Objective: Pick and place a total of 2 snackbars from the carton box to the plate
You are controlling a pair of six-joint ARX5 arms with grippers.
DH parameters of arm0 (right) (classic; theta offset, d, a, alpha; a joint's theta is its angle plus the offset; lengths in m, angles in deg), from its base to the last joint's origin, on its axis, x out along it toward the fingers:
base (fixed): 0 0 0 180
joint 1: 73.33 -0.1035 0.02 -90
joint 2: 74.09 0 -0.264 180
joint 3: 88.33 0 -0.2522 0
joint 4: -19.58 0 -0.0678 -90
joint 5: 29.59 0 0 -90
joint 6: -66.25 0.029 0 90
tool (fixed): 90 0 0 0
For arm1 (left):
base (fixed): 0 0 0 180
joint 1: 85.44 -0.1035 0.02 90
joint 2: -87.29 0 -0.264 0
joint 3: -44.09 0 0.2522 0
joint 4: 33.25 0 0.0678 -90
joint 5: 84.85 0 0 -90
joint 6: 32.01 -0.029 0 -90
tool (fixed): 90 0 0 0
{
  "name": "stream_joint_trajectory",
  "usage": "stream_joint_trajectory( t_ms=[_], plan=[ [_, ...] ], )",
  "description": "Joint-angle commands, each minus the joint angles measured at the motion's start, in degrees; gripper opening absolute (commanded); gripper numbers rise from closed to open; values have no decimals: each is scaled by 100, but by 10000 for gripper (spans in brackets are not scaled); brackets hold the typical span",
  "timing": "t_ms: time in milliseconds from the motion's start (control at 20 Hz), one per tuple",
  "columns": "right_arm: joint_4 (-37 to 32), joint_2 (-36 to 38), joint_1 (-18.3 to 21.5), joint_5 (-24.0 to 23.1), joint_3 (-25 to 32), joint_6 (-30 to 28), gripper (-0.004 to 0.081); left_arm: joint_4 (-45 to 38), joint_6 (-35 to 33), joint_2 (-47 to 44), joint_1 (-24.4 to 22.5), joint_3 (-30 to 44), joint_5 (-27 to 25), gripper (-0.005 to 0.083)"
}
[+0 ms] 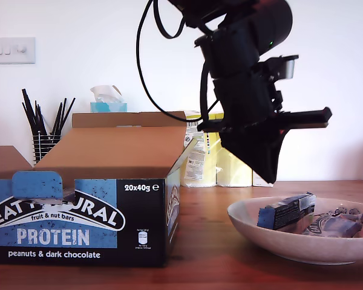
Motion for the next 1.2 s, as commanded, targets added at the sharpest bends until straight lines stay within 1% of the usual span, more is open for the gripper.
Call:
stream_joint_trajectory(
  t_ms=[0,150,300,450,750,900,950,1050,1150],
  plan=[
    [-11,37,-11,-2,98,-24,-13,66,-22,319,13,-2,153,-21],
    [-11,37,-11,-2,98,-31,-13,87,-22,350,13,-2,264,-21],
    [-7,37,-11,0,98,-31,-13,149,-20,389,20,-2,588,-21],
    [-7,37,-11,0,98,-31,-13,96,-17,389,72,-2,695,-20],
    [-4,37,-11,-2,98,-37,-13,94,-17,389,107,-2,713,-21],
    [-4,37,-11,0,98,-39,-13,-59,-20,387,162,-2,15,-20],
    [-2,37,-11,-2,98,-42,-13,-81,-20,387,157,-2,-109,-20],
    [20,37,-11,-2,98,-42,-13,0,-13,396,116,-2,-107,-21],
    [26,37,-11,-4,98,-81,-13,-33,-17,468,190,-2,-103,-20]
  ],
)
